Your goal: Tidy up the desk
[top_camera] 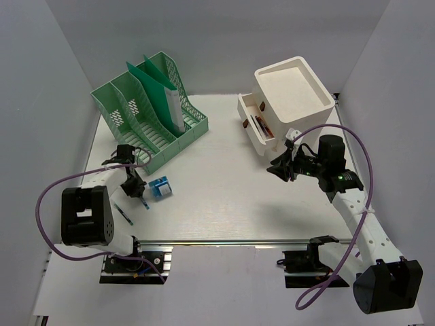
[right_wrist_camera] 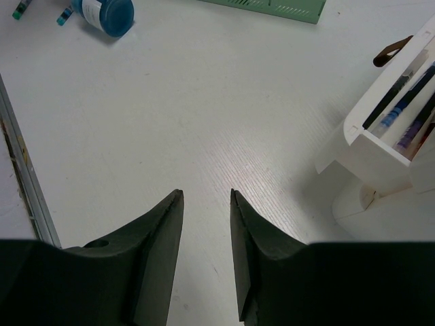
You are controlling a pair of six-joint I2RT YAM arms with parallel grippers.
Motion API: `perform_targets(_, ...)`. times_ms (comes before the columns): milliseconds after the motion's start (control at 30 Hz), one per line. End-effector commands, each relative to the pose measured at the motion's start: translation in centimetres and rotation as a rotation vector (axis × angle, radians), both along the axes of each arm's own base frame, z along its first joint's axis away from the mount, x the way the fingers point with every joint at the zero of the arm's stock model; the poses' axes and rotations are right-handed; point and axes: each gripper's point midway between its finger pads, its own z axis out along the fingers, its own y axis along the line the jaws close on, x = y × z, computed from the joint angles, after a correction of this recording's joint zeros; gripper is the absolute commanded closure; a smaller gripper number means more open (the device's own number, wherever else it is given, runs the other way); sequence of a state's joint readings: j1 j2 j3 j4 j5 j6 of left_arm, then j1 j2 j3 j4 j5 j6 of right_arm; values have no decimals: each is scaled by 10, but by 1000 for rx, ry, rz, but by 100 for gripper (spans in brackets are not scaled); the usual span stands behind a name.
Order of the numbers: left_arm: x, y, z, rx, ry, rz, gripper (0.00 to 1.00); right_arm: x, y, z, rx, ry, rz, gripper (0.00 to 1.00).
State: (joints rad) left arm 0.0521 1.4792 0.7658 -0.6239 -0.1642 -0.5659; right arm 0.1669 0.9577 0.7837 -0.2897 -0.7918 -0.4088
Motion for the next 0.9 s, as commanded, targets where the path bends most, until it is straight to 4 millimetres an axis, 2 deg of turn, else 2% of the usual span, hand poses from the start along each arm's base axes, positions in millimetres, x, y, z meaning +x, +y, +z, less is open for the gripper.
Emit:
perform_targets(0, 3, 5, 10, 5, -30, 18, 88, 4, 2, 20, 8, -65, 14, 60)
perform_targets(100, 10, 11, 38, 23, -119, 35, 97, 3, 2, 21, 11, -63, 17, 60)
perform_targets(133, 11, 12, 54, 34, -165, 41, 100, 2, 3, 22, 14, -66, 21, 60)
perform_targets(200, 17, 10, 78, 24, -246, 37, 100, 2, 3, 21, 15, -60, 22, 60)
perform_targets(233, 18, 8, 96, 18, -308, 36, 100, 2, 2, 22, 16, -63, 20, 60)
perform_targets(300, 23, -6, 118, -50, -396, 1, 100, 1, 3, 23, 17, -66, 23, 61)
perform_targets(333, 32, -16, 142, -84, -509, -40, 100, 1, 3, 23, 18, -66, 24, 62)
perform_targets(367, 38, -39, 155, -190, -582, -130, 100, 1, 3, 25, 20, -70, 22, 64)
perform_targets(400, 47, -56, 170, -245, -672, -193, 100, 1, 2, 24, 17, -69, 17, 71)
perform_targets(433, 49, -71, 183, -315, -728, -257, 100, 2, 2, 25, 18, -74, 14, 75)
perform_targets(467, 45, -96, 195, -442, -760, -347, 100, 2, 1, 26, 19, -75, 7, 80)
perform_targets(500, 44, -106, 204, -499, -780, -379, 100, 4, 1, 27, 19, -83, 3, 90)
perform_targets(533, 49, -118, 223, -540, -854, -453, 100, 5, 0, 27, 19, -81, -7, 94)
perform_targets(567, 49, -126, 232, -575, -872, -484, 100, 6, -1, 28, 19, -83, -14, 100)
perform_targets(600, 47, -133, 243, -603, -900, -538, 100, 9, -2, 26, 14, -82, -27, 100)
perform_targets(633, 49, -141, 264, -614, -971, -601, 100, 10, -3, 28, 14, -88, -37, 100)
perform_targets(700, 49, -153, 287, -644, -1047, -697, 100, 14, -5, 28, 12, -89, -60, 100)
perform_targets(833, 55, -190, 306, -733, -1090, -845, 100, 22, -11, 25, 3, -92, -112, 100)
perform_targets(867, 57, -207, 299, -765, -1060, -879, 100, 25, -12, 25, -2, -95, -125, 100)
